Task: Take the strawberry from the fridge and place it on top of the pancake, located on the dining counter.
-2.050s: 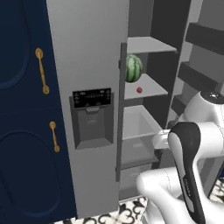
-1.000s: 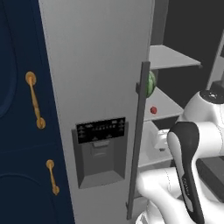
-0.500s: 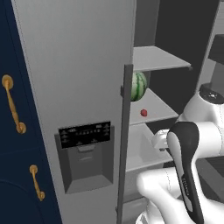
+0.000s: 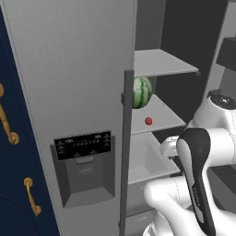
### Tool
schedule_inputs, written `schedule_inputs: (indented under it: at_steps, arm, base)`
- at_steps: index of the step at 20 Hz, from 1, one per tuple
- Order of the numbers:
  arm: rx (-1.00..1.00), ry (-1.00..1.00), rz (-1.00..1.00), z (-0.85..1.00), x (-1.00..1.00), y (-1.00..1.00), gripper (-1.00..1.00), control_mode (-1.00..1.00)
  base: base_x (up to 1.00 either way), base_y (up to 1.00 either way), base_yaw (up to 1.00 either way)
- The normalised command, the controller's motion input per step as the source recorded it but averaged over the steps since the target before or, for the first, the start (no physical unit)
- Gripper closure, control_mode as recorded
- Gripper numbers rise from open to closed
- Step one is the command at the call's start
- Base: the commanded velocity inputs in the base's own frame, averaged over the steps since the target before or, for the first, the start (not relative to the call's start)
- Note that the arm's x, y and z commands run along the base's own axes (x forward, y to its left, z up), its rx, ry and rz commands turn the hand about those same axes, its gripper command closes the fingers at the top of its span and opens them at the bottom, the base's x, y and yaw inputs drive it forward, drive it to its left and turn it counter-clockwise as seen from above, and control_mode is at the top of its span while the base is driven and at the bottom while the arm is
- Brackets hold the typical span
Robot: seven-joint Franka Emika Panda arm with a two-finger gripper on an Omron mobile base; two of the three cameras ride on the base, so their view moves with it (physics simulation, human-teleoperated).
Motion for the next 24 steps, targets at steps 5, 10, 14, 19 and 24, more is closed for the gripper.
schedule_inputs:
  at_steps: [5, 10, 14, 19, 24]
  arm:
    - [0.00, 0.00, 0.00, 0.00, 0.00, 0.00, -1.00, 1.00]
    - [0.00, 0.00, 0.00, 0.00, 0.00, 0.00, -1.00, 1.00]
    - [0.00, 0.00, 0.00, 0.00, 0.00, 0.00, -1.00, 1.00]
    - [0.00, -0.02, 0.00, 0.00, 0.09, -0.02, -1.00, -1.00]
    - [0.00, -0.25, -0.01, 0.00, 0.57, -0.21, -1.00, -1.00]
  base:
    - [0.48, -0.08, 0.00]
    - [0.36, -0.04, 0.01]
    - [0.15, 0.00, 0.00]
    - [0.13, 0.00, 0.00]
    - [0.00, 0.00, 0.00]
